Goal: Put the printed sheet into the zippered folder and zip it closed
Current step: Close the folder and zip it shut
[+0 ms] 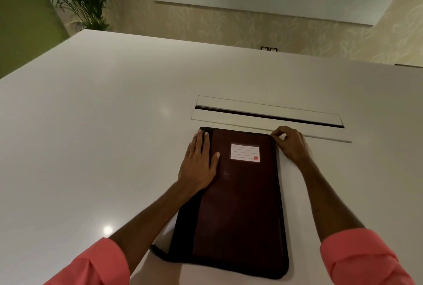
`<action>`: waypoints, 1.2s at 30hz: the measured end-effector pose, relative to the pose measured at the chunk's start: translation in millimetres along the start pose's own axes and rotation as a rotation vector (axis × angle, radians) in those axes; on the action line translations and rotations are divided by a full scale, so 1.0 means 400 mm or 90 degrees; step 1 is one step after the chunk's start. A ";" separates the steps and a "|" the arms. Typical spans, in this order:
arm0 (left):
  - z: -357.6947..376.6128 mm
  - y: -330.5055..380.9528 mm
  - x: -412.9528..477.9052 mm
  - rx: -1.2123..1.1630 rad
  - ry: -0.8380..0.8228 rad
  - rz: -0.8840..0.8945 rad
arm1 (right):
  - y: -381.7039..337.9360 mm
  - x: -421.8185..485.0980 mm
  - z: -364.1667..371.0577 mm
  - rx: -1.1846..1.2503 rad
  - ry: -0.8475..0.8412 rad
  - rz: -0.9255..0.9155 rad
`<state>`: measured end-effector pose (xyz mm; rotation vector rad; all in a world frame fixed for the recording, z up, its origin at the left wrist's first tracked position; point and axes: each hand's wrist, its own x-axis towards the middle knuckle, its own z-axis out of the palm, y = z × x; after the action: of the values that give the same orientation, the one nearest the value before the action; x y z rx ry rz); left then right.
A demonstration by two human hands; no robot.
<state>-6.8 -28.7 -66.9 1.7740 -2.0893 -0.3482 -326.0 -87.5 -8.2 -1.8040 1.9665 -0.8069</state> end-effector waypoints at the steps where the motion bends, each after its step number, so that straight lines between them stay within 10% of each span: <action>1: 0.002 -0.002 0.001 0.000 0.000 0.000 | 0.002 0.013 -0.004 0.013 -0.021 -0.010; 36: 0.018 -0.008 0.006 -0.044 0.013 -0.020 | -0.315 0.136 0.228 -0.126 -0.166 -0.266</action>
<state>-7.4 -32.0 -74.6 1.7639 -2.0129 -0.4048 -178.9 -160.1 5.6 -2.3490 1.5722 -0.4675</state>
